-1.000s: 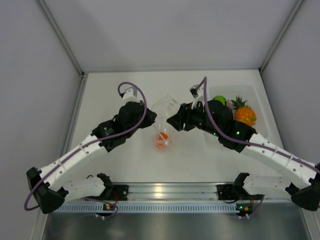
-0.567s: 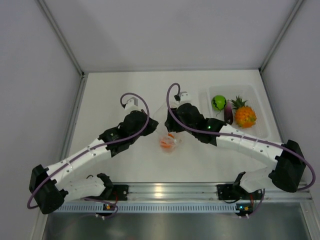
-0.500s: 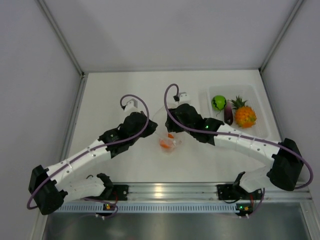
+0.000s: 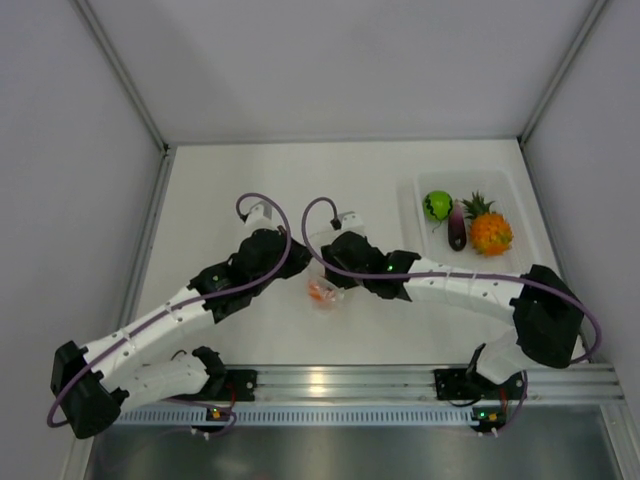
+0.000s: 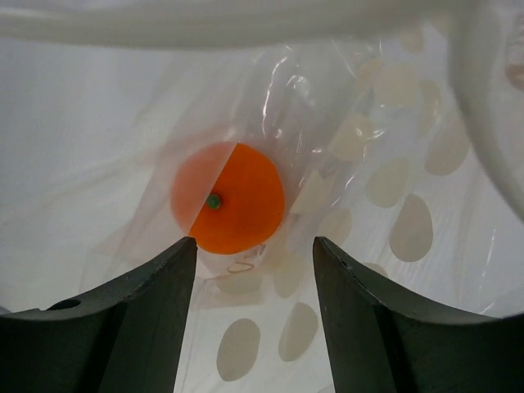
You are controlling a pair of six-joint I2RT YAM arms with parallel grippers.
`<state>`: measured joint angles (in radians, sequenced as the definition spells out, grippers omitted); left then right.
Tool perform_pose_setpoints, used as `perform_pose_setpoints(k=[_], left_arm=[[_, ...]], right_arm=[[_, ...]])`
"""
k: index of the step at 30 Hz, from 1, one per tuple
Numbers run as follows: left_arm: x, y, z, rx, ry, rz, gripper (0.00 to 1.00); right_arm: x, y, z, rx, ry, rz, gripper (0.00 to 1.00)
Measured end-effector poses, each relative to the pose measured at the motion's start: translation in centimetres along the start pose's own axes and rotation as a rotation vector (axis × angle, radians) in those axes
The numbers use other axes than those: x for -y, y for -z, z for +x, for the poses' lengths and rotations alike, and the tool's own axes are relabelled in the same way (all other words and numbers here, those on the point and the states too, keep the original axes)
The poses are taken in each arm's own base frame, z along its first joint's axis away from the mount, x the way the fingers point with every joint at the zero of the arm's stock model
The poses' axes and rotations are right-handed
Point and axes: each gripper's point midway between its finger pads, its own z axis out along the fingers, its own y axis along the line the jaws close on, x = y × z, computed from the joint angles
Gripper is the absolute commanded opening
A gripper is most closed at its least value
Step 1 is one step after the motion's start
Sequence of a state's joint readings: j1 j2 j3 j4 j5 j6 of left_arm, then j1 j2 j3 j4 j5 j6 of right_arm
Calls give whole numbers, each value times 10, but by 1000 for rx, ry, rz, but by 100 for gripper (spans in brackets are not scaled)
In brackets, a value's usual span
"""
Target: Open the zip-top bag and remove the fake food
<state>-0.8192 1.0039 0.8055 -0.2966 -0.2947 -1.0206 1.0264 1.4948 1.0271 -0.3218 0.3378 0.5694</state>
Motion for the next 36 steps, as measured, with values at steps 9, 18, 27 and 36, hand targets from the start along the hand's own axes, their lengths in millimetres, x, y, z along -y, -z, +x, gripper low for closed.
perform_pose_setpoints(k=[9, 18, 27, 36], left_arm=[[1, 2, 3, -11, -5, 6, 0], [0, 7, -1, 17, 7, 23, 0], [-10, 5, 4, 11, -6, 4, 0], [-20, 16, 8, 16, -21, 22, 0]], right_arm=[[-22, -26, 34, -59, -21, -92, 64], [-38, -39, 27, 22, -26, -159, 65], [-52, -76, 25, 34, -2, -147, 70], [-22, -84, 26, 71, -49, 1, 70]])
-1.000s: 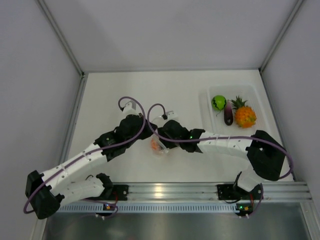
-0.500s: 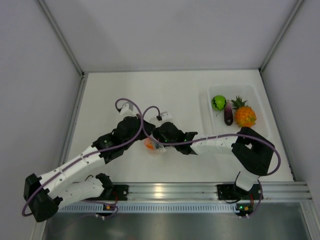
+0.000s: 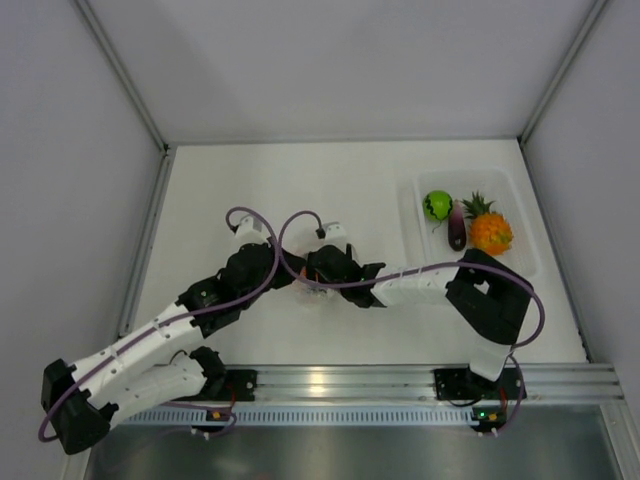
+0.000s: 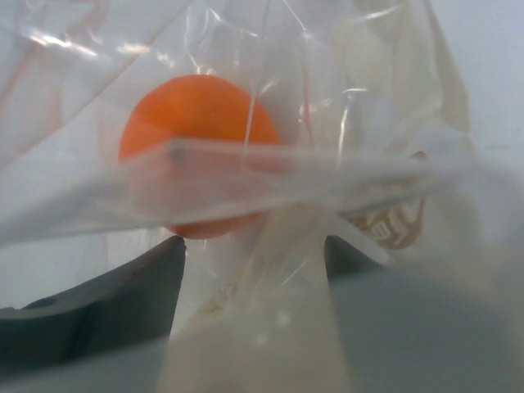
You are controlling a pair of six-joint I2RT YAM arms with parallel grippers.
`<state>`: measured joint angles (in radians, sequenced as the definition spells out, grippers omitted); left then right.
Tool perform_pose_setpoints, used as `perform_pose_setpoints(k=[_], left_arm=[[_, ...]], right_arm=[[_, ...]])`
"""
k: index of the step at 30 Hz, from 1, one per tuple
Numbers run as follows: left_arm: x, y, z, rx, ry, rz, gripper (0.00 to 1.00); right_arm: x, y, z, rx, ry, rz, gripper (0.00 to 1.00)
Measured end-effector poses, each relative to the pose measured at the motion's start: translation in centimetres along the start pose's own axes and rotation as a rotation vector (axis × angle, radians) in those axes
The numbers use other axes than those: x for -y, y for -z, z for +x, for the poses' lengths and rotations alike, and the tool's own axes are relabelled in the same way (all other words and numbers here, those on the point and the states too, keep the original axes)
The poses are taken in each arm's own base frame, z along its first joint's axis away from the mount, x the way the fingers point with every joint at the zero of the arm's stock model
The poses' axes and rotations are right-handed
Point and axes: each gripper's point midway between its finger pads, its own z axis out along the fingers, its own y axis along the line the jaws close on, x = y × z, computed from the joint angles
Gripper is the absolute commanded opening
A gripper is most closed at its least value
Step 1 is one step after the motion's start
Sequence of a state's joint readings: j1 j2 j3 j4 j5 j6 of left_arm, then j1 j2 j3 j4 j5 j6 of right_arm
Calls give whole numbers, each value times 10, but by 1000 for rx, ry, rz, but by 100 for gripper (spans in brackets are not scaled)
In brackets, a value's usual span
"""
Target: Open the zip-top bag and remove the fake food
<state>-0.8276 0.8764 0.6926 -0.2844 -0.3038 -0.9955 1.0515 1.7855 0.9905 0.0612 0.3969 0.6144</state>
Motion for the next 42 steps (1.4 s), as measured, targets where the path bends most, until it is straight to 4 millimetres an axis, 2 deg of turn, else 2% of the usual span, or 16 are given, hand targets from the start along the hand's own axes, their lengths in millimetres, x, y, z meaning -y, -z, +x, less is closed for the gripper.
perform_pose_setpoints(k=[3, 7, 12, 14, 17, 21, 24, 31, 42], left_arm=[[-3, 2, 1, 2, 0, 3, 0], [-10, 1, 2, 9, -2, -15, 0], [-23, -3, 4, 23, -8, -53, 0], [-27, -4, 3, 31, -8, -65, 0], [-36, -5, -2, 58, -6, -99, 0], [-48, -7, -2, 69, -11, -137, 0], [-48, -7, 3, 51, -12, -126, 0], [-47, -4, 3, 50, -8, -108, 0], [-46, -4, 5, 42, -9, -106, 0]], right_arm=[[4, 10, -5, 22, -4, -11, 71], [-10, 24, -19, 59, 10, -104, 71], [-24, 25, -39, 99, 50, -149, 72], [-32, 19, -51, 120, 71, -153, 72], [-33, 9, -58, 132, 90, -139, 73], [-25, -12, -57, 122, 111, -85, 73], [-17, -27, -64, 143, 109, -31, 73], [-5, -39, -49, 116, 124, 17, 73], [-3, -45, -51, 131, 120, 32, 69]])
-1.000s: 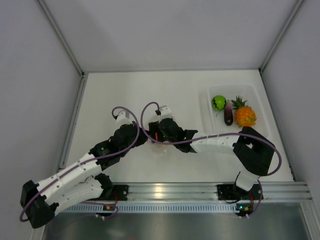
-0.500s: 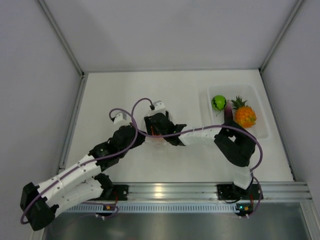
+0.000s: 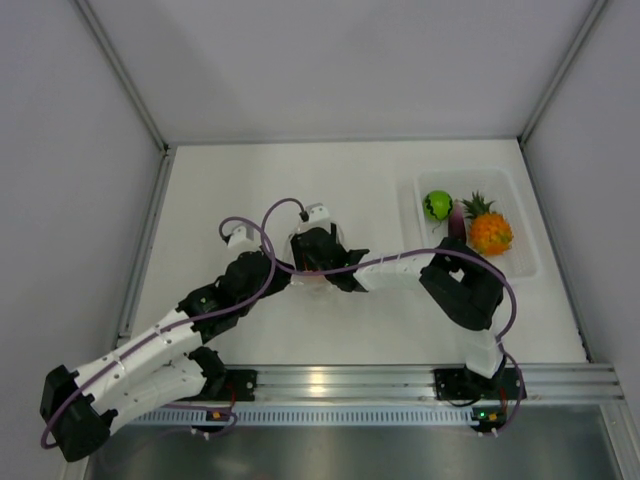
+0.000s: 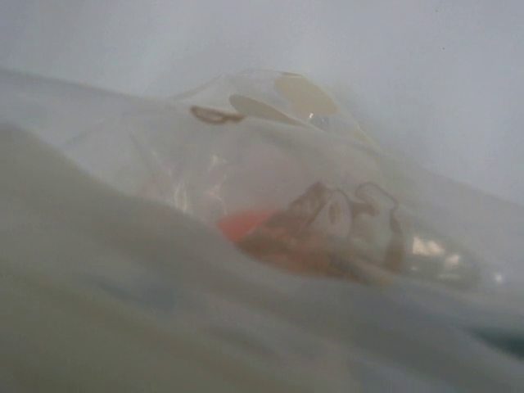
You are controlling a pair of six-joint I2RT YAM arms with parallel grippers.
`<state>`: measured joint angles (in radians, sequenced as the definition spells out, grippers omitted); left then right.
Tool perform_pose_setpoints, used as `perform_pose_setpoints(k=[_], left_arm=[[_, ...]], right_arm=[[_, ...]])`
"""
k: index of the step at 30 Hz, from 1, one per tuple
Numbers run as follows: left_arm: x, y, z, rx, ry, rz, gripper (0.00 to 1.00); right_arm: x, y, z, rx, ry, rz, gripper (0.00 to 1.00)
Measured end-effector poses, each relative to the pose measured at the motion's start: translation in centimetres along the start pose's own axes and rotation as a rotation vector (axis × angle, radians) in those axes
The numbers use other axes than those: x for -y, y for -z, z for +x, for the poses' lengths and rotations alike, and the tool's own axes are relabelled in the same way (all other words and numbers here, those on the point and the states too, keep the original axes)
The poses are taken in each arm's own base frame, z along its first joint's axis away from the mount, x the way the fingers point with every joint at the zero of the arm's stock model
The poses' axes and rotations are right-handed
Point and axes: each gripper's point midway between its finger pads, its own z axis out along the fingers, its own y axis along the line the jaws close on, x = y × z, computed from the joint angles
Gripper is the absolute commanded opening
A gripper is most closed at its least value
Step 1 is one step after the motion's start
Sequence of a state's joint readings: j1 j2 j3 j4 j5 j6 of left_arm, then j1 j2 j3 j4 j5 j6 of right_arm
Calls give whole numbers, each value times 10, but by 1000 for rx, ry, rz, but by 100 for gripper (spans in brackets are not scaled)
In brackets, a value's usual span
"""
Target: Open the zip-top bag and remove the fake food
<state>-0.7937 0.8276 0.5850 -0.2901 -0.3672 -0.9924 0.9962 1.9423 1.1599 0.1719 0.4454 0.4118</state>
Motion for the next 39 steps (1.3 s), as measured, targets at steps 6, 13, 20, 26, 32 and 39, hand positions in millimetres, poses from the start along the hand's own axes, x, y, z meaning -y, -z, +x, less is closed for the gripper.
perform_pose_setpoints(k=[6, 13, 20, 26, 32, 39], left_arm=[[0, 0, 0, -2, 0, 2, 0], [1, 0, 1, -5, 0, 4, 0], [1, 0, 1, -6, 1, 4, 0], [0, -1, 2, -11, 0, 2, 0], [0, -2, 3, -13, 1, -3, 0], [1, -2, 1, -5, 9, 1, 0]], right_arm=[[4, -2, 6, -17, 8, 10, 79], [15, -4, 30, -65, 28, 32, 65], [17, 9, 32, -77, 23, 0, 47], [9, 41, -1, -22, -2, -63, 48], [-16, 91, -56, 90, -51, -191, 48], [-33, 132, -73, 96, -83, -350, 48]])
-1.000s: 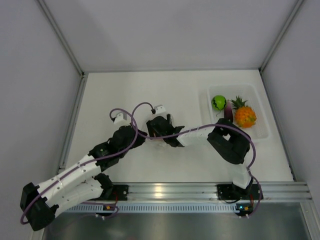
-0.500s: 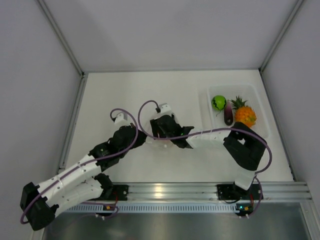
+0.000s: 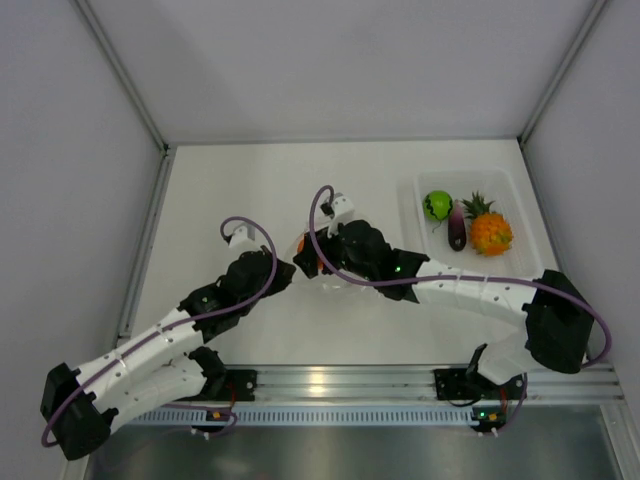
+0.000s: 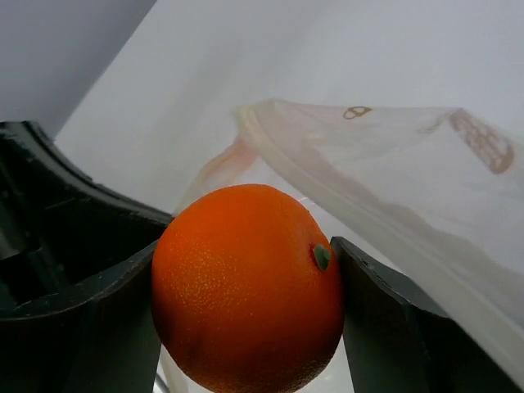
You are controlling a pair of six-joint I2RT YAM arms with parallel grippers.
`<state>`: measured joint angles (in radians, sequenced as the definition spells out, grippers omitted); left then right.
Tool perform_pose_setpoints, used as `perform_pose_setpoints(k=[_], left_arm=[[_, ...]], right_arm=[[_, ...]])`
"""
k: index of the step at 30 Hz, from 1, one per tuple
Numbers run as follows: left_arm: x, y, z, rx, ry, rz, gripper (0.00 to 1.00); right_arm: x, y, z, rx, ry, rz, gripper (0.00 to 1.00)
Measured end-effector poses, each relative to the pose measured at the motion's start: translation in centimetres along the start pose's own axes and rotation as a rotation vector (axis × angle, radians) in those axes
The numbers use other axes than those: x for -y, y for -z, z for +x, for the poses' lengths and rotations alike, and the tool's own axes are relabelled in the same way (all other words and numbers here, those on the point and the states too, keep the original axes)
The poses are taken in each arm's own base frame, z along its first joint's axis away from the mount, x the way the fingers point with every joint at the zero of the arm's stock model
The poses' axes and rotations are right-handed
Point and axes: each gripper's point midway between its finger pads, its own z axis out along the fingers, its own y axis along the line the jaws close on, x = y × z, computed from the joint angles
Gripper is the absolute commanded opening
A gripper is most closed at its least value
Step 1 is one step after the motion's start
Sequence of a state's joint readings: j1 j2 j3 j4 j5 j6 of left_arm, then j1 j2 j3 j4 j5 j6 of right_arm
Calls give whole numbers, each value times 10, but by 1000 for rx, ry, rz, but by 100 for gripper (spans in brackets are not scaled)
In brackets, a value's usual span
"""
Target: Open the zip-top bag and remove the fake food
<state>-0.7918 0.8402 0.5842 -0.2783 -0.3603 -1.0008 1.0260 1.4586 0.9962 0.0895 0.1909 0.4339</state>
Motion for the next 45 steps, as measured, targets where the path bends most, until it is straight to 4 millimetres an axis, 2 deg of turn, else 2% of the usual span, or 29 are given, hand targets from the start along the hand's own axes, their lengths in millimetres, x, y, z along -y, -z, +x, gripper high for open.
perform_pose_setpoints(k=[8, 15, 23, 28, 33, 36, 38, 40, 43, 45], left_arm=[[0, 4, -2, 17, 39, 13, 0], [3, 7, -3, 12, 56, 29, 0], [5, 12, -8, 30, 66, 45, 0], [11, 17, -15, 52, 85, 70, 0], [12, 18, -16, 62, 90, 75, 0], [7, 17, -22, 95, 94, 49, 0], [1, 15, -25, 117, 92, 20, 0], [-6, 15, -27, 134, 87, -7, 0], [-10, 16, -31, 154, 82, -24, 0], [-12, 15, -32, 160, 75, -32, 0]], right_arm=[[-43, 30, -2, -40, -53, -242, 47], [-76, 42, 2, -36, -119, -453, 45], [-90, 41, -5, -23, -190, -539, 46], [-101, 35, -13, -24, -322, -622, 43], [-98, 36, -13, -42, -323, -598, 44], [-95, 53, -20, -49, -260, -547, 46], [-103, 76, -37, -14, -212, -541, 46], [-106, 101, -63, 60, -168, -531, 46], [-94, 136, -100, 188, -121, -469, 46], [-75, 148, -110, 232, -100, -386, 48]])
